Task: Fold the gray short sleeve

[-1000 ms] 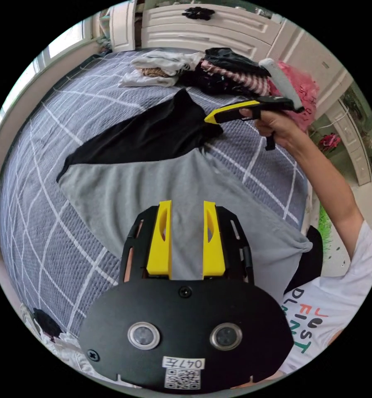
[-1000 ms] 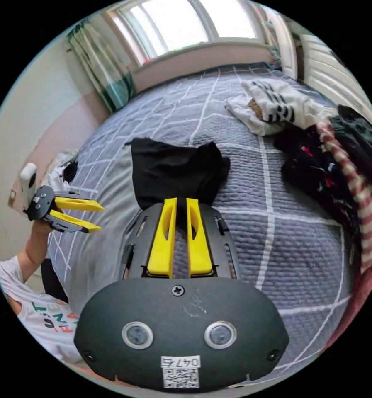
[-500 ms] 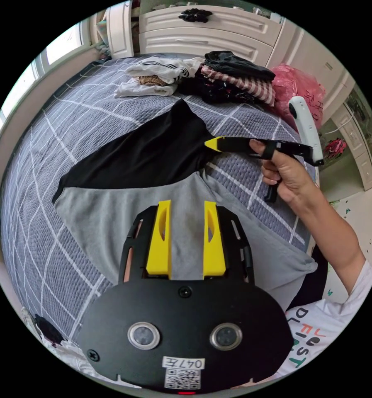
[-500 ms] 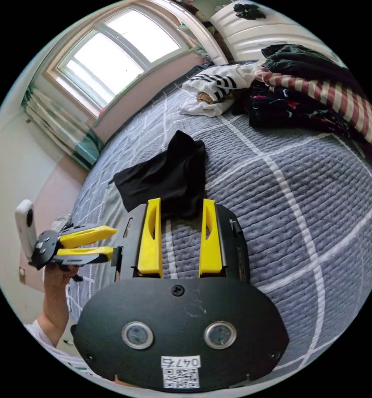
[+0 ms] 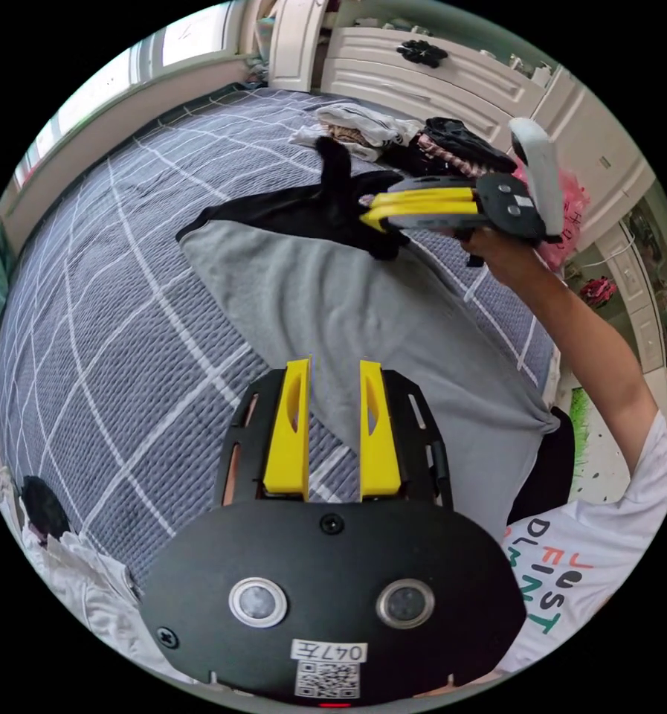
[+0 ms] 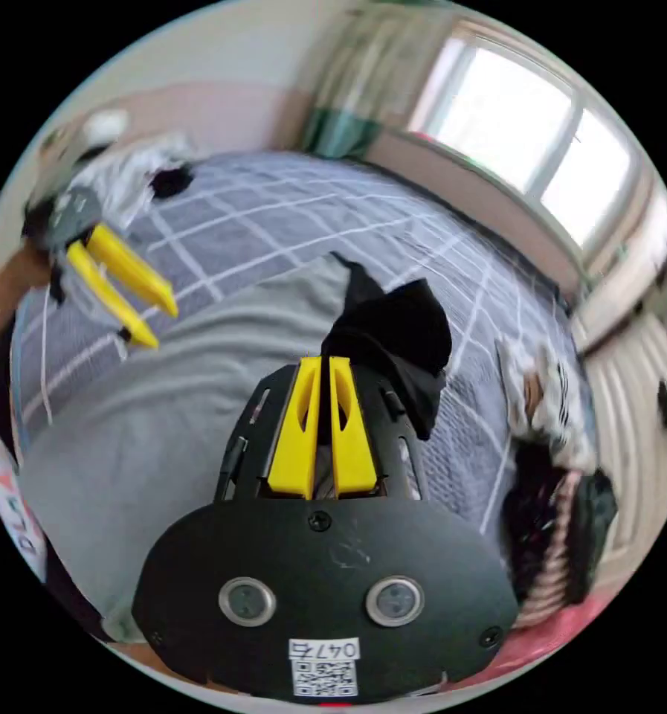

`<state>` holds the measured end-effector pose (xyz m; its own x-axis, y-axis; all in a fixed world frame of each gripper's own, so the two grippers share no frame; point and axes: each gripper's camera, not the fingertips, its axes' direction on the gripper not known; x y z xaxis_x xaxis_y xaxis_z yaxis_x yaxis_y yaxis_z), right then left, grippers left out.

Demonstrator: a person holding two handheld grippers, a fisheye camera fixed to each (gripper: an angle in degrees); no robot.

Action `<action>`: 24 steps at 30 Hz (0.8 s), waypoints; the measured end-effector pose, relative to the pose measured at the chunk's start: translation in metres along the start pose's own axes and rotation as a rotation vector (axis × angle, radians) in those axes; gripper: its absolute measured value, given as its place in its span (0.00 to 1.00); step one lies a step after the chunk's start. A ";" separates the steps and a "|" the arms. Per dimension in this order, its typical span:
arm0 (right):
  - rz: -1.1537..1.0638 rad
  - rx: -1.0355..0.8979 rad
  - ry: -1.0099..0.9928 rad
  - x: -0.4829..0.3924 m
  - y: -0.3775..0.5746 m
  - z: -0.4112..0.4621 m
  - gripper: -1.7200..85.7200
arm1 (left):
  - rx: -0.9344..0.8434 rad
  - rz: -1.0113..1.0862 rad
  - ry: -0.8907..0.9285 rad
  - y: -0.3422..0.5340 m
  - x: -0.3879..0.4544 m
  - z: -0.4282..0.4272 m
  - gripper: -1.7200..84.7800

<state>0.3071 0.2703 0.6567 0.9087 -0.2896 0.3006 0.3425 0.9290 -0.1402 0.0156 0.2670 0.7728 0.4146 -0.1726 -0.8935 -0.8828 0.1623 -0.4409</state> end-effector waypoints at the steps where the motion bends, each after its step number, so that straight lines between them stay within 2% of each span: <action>1: -0.173 -0.035 0.020 -0.032 -0.006 0.007 0.02 | -0.002 -0.005 0.001 0.003 -0.002 0.001 0.14; 2: -0.301 -0.071 0.045 -0.059 -0.008 0.014 0.02 | -0.004 -0.012 0.001 0.008 -0.007 0.003 0.14; 4: -0.409 -0.126 0.089 -0.087 -0.007 0.026 0.03 | -0.012 -0.014 -0.001 0.013 -0.011 0.008 0.14; 8: -0.464 -0.158 0.068 -0.117 -0.010 0.041 0.07 | -0.033 0.000 0.007 0.021 -0.017 0.022 0.14; 12: -0.383 -0.154 -0.047 -0.116 -0.020 0.030 0.12 | -0.026 0.010 0.023 0.031 -0.027 0.029 0.14; 16: -0.166 0.141 -0.111 -0.082 -0.027 -0.011 0.03 | 0.007 0.000 0.076 0.042 -0.036 0.034 0.14; 18: -0.080 0.062 -0.073 -0.068 -0.039 0.000 0.02 | 0.001 0.018 0.109 0.047 -0.036 0.044 0.14; 20: -0.129 -0.162 -0.048 -0.073 -0.058 0.038 0.02 | -0.008 0.036 0.122 0.052 -0.033 0.052 0.14; 24: -0.233 -0.250 -0.098 -0.100 -0.088 0.069 0.05 | 0.026 0.058 0.140 0.069 -0.022 0.067 0.14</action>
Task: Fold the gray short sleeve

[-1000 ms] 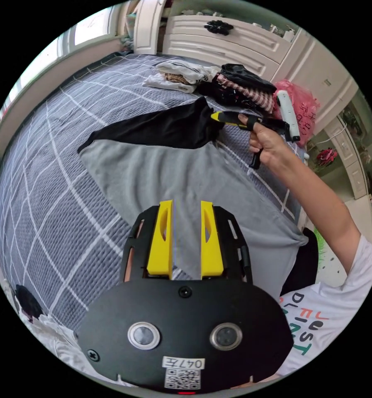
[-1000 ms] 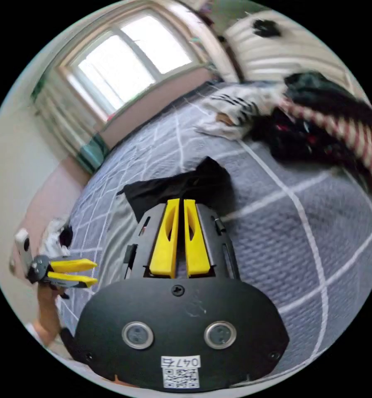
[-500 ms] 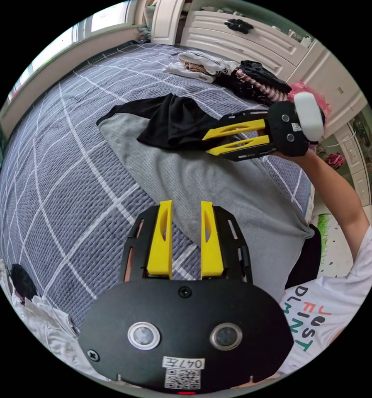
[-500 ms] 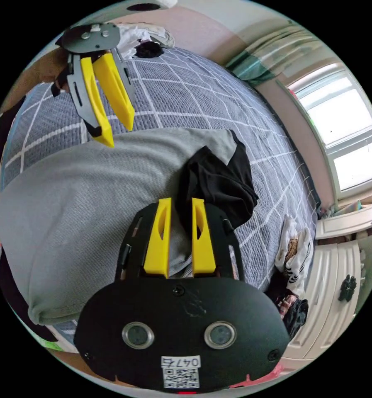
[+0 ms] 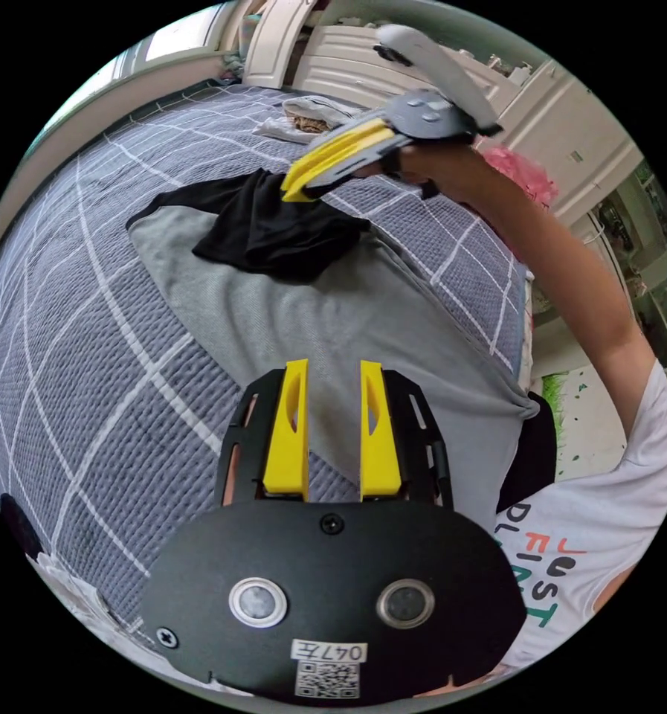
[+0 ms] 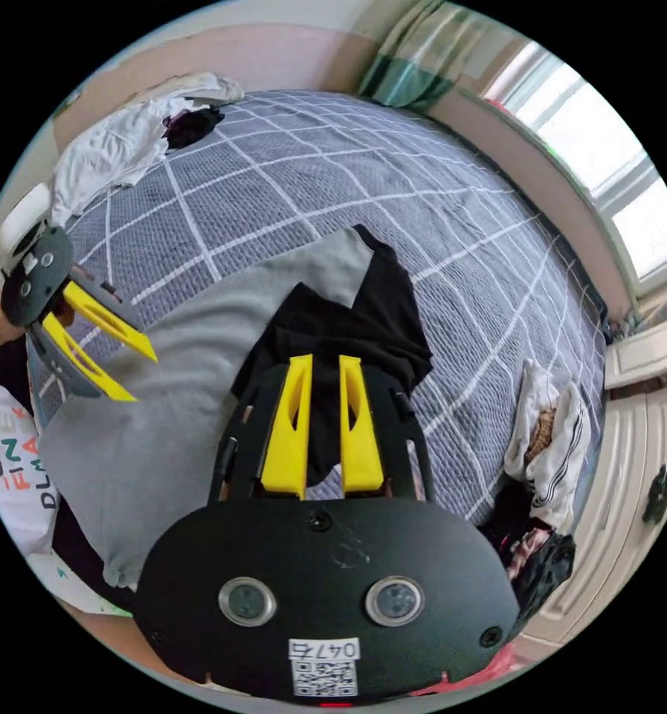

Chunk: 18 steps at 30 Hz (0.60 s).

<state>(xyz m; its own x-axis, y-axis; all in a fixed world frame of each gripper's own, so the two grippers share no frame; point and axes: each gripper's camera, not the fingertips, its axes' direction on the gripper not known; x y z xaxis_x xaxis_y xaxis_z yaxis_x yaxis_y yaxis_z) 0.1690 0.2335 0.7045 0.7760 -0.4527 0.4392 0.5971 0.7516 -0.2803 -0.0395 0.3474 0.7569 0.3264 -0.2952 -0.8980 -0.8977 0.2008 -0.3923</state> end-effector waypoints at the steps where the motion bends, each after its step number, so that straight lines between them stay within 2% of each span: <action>1: -0.029 -0.043 -0.016 -0.006 -0.015 0.008 0.05 | 0.001 0.004 -0.005 0.002 0.001 0.002 0.14; 5: -0.115 -0.324 -0.003 -0.026 -0.050 0.054 0.03 | -0.038 0.045 -0.055 0.013 0.006 0.021 0.14; 12: -0.078 -0.171 0.087 -0.038 -0.082 0.032 0.04 | -0.027 0.042 -0.016 0.035 -0.004 0.043 0.14; 14: -0.003 -0.140 0.003 -0.031 -0.084 0.039 0.08 | -0.027 0.036 -0.005 0.039 -0.007 0.048 0.14; 16: 0.045 -0.205 -0.118 -0.027 -0.079 0.054 0.10 | -0.028 0.031 -0.001 0.044 -0.008 0.052 0.14; 18: 0.097 -0.169 -0.144 -0.023 -0.065 0.045 0.10 | -0.031 0.035 -0.005 0.050 -0.008 0.058 0.14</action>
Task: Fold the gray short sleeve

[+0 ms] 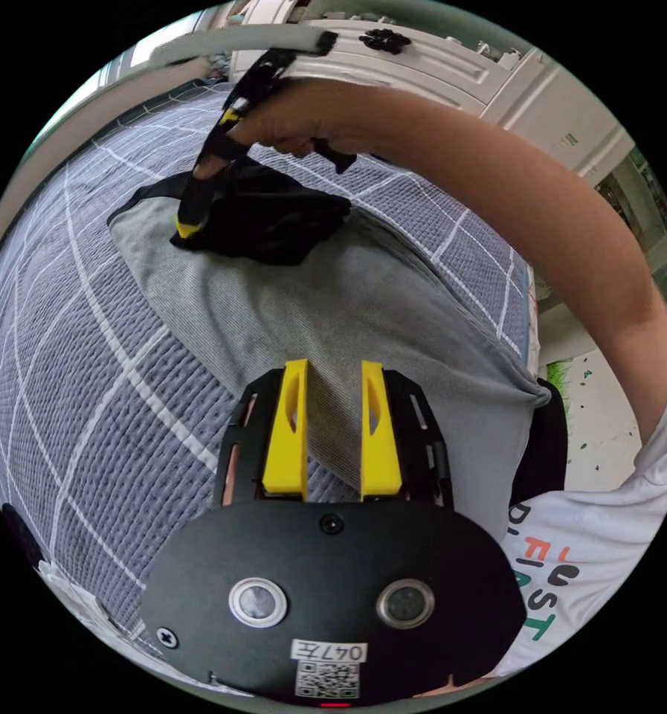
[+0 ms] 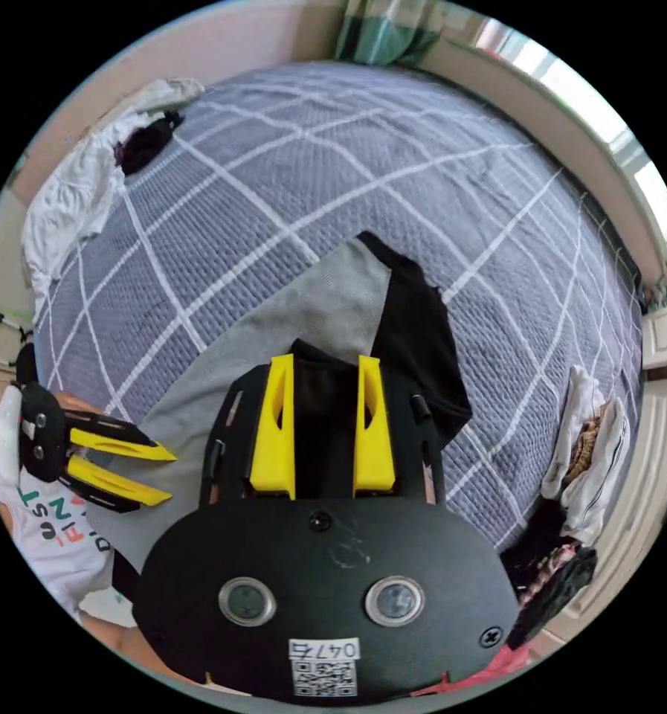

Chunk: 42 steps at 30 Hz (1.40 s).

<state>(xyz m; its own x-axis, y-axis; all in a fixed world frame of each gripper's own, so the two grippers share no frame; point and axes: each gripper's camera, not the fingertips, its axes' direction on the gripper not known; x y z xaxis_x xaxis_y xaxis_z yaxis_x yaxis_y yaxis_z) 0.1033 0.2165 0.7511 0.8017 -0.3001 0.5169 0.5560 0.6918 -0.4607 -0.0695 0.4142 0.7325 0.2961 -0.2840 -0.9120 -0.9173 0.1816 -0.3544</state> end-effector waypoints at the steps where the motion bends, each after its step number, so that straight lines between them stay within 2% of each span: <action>1: 0.022 0.105 -0.013 0.001 0.019 -0.019 0.09 | 0.000 0.002 -0.002 0.001 0.000 0.002 0.15; 4: 0.058 0.316 -0.060 -0.001 0.078 -0.065 0.04 | 0.001 -0.003 -0.002 0.009 0.001 0.010 0.15; 6: 0.052 0.373 -0.068 -0.008 0.112 -0.076 0.02 | 0.000 -0.017 0.010 0.015 -0.001 0.015 0.14; 13: -0.016 0.120 0.030 -0.060 0.176 -0.010 0.01 | -0.002 -0.046 0.004 0.045 0.010 0.017 0.15; 18: -0.025 0.336 0.241 -0.098 0.229 -0.049 0.02 | 0.058 -0.064 -0.049 0.098 0.043 0.007 0.17; 19: -0.061 0.280 0.206 -0.102 0.232 -0.040 0.02 | 0.063 -0.071 -0.047 0.103 0.047 0.007 0.17; 20: -0.109 0.139 0.168 -0.105 0.232 -0.023 0.02 | 0.066 -0.085 -0.057 0.113 0.054 0.007 0.17; 21: -0.106 0.101 0.171 -0.106 0.235 -0.019 0.02 | 0.057 -0.088 -0.078 0.124 0.064 0.008 0.18; 23: -0.025 0.281 0.175 -0.112 0.274 -0.060 0.03 | 0.040 -0.070 -0.110 0.144 0.081 0.008 0.19; 25: -0.012 0.426 0.095 -0.121 0.321 -0.102 0.05 | 0.029 -0.030 -0.114 0.169 0.102 0.010 0.20; 28: -0.049 0.408 0.098 -0.164 0.406 -0.138 0.08 | 0.003 0.024 -0.042 0.205 0.139 0.023 0.21; 30: -0.018 0.417 0.131 -0.195 0.462 -0.146 0.10 | -0.047 0.029 -0.074 0.225 0.162 0.041 0.21; 35: 0.257 0.361 0.065 -0.243 0.581 -0.135 0.11 | -0.051 -0.031 -0.057 0.249 0.179 0.074 0.21; 38: 0.375 0.314 -0.045 -0.237 0.604 -0.118 0.12 | -0.049 -0.065 -0.139 0.254 0.183 0.087 0.20; 42: 0.441 0.263 -0.099 -0.223 0.614 -0.105 0.14 | -0.035 -0.098 -0.109 0.268 0.188 0.087 0.21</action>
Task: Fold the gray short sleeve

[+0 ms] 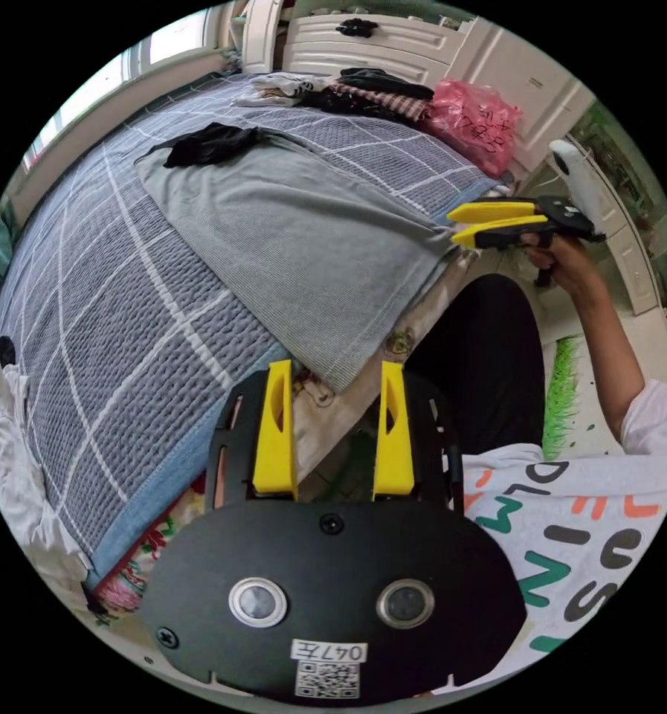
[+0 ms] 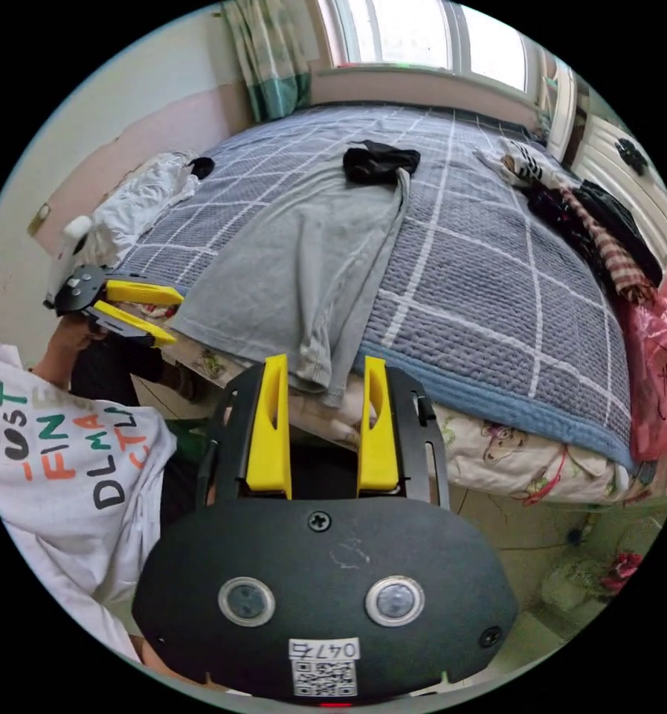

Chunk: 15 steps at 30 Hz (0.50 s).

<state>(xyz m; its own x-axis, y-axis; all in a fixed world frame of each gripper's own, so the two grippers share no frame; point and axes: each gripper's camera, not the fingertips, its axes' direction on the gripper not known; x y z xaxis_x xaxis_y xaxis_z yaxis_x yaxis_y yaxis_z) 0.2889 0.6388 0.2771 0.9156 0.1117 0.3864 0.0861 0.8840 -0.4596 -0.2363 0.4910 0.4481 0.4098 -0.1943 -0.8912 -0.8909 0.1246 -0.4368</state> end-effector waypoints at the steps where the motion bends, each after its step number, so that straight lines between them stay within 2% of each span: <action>1: 0.021 -0.029 0.014 0.006 0.003 0.002 0.14 | 0.011 -0.004 0.004 0.004 0.001 -0.002 0.21; 10: 0.116 -0.072 -0.049 0.028 0.025 0.010 0.10 | 0.026 -0.103 0.034 0.025 -0.010 0.028 0.17; 15: 0.172 0.023 -0.118 0.048 0.047 -0.006 0.04 | 0.089 -0.213 0.240 0.041 -0.034 0.035 0.07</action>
<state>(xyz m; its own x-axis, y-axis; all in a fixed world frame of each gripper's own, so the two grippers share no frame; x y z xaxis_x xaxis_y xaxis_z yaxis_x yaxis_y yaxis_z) 0.3388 0.6829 0.2694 0.8633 0.3133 0.3956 -0.0778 0.8572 -0.5091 -0.2799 0.5368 0.4559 0.5179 -0.4478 -0.7288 -0.7651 0.1386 -0.6289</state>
